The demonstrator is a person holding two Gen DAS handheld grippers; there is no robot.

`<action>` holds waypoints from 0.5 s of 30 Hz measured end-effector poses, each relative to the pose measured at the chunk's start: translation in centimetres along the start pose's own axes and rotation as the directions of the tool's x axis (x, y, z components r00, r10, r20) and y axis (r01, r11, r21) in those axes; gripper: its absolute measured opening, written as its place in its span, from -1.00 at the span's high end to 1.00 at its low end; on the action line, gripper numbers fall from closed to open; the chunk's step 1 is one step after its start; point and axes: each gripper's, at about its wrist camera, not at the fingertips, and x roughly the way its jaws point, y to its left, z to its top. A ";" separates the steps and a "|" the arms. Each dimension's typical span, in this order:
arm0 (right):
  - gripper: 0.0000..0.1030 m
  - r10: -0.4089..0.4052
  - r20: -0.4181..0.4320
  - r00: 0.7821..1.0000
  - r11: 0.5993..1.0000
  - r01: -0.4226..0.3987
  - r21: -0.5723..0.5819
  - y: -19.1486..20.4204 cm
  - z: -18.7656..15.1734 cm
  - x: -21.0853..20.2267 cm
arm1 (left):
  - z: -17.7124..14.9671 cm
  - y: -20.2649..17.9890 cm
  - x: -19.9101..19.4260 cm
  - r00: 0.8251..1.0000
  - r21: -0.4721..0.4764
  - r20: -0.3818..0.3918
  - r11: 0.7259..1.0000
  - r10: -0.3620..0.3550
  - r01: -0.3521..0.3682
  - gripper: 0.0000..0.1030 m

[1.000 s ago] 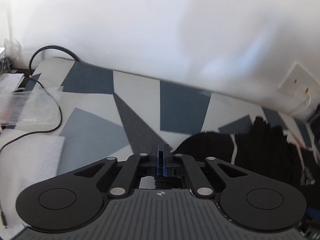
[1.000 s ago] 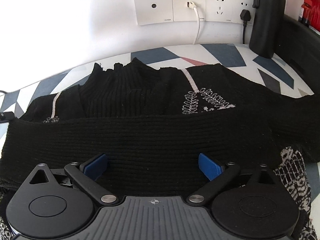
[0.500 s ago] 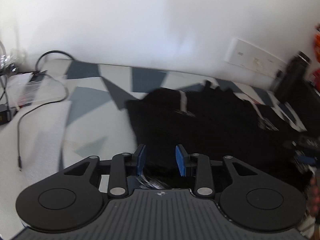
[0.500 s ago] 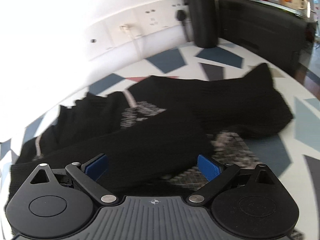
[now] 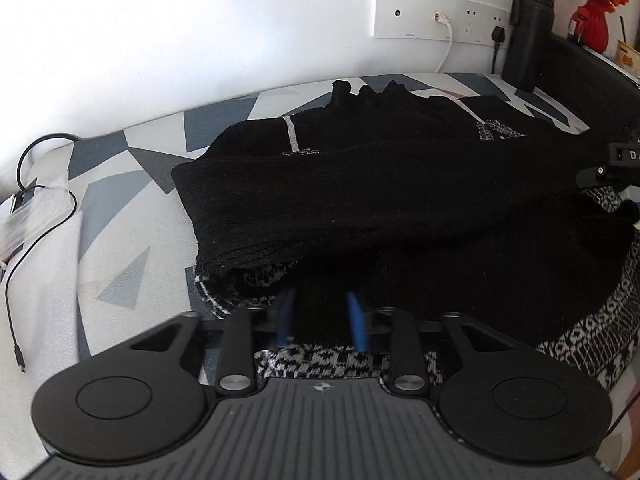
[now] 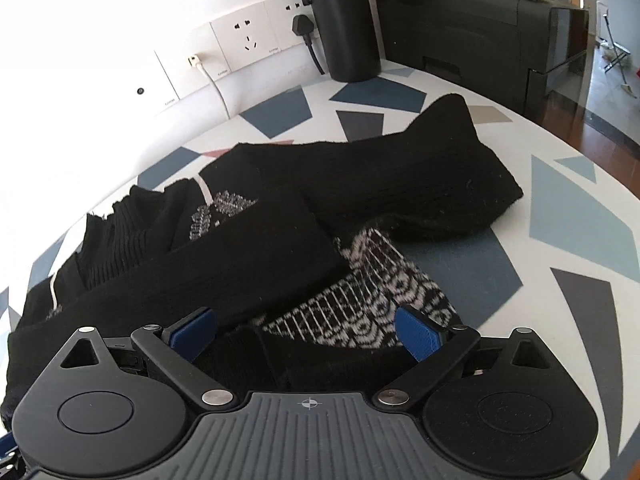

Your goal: Fold clothes

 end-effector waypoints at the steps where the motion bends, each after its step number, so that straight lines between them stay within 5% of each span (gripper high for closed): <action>1: -0.86 -0.002 -0.001 1.000 1.000 0.002 0.004 0.0 0.0 0.0 | 0.1 0.2 -0.4 1.000 -0.006 -0.005 1.000 -0.020 0.020 0.86; 9: -0.86 -0.006 -0.007 1.000 1.000 0.006 0.021 0.4 0.1 0.1 | 0.4 1.6 -6.5 0.978 0.076 -0.026 0.975 -0.206 0.207 0.90; 15: -0.86 0.003 -0.026 1.000 1.000 -0.003 0.014 0.8 -0.6 0.3 | -3.2 1.6 -6.2 0.961 0.015 -0.171 0.975 -0.217 0.223 0.95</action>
